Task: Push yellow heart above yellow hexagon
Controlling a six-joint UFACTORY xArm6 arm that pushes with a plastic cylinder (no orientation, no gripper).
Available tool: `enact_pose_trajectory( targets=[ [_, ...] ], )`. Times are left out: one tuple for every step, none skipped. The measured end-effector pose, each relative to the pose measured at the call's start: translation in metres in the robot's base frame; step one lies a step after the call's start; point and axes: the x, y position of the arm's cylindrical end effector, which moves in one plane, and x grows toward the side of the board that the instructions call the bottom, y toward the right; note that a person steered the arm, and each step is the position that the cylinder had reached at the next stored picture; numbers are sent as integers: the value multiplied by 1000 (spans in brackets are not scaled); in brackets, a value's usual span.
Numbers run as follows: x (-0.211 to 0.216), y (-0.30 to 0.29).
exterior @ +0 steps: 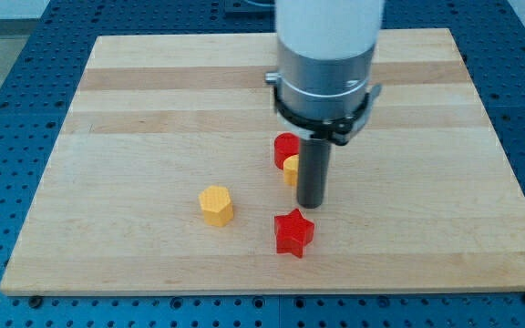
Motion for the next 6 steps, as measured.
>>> enact_pose_trajectory(
  targets=[
    [-2,24],
    [-18,29],
    [-36,6],
    [-36,-24],
    [-36,-55],
    [-36,-80]
  ],
)
